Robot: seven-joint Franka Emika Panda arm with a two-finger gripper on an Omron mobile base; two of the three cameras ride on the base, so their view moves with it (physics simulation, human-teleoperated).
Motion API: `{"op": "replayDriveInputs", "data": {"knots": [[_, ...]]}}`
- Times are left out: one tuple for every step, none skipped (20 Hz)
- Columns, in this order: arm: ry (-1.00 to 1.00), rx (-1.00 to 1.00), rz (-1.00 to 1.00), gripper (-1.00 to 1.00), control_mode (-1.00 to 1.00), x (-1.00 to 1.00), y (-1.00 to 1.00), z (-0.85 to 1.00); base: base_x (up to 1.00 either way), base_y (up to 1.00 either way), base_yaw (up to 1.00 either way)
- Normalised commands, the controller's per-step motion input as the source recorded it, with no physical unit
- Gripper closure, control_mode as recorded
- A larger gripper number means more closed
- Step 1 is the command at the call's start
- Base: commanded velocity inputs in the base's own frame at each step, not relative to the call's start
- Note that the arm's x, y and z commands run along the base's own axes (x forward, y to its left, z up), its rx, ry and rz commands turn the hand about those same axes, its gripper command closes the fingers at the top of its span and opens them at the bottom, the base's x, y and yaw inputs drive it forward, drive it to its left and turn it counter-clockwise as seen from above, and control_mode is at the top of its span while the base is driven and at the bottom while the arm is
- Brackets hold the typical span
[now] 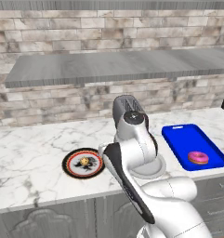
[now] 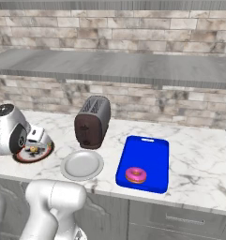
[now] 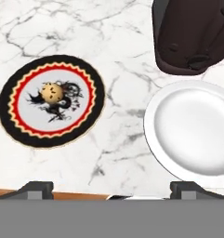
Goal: Move the dessert items from the plates to the tray.
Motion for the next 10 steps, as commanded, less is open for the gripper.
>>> {"op": "replayDriveInputs", "data": {"knots": [[0.01,0.0,0.0,-1.0,-1.0,0.16,0.73,0.06,0.0,0.0,0.0],[0.0,0.0,0.0,-1.0,-1.0,0.15,0.7,0.06,0.0,0.0,0.0],[0.0,-0.01,0.0,-1.0,-1.0,0.16,0.75,0.06,0.0,0.0,0.0],[0.0,0.0,0.0,-1.0,-1.0,0.19,0.72,0.04,0.0,0.0,0.0],[0.0,0.0,0.0,-1.0,-1.0,0.2,0.59,0.02,0.0,0.0,0.0],[0.0,0.0,0.0,-1.0,-1.0,0.19,0.5,0.06,0.0,0.0,0.0],[0.0,0.0,0.0,-1.0,-1.0,0.17,0.53,0.0,0.0,0.0,0.0],[0.0,0.0,0.0,-1.0,-1.0,0.14,0.44,0.0,0.0,0.0,0.0],[0.0,0.0,0.0,-1.0,-1.0,0.11,0.39,0.0,0.0,0.0,0.0],[0.0,0.0,0.0,-1.0,-1.0,0.11,0.39,0.0,0.0,0.0,0.0]]}}
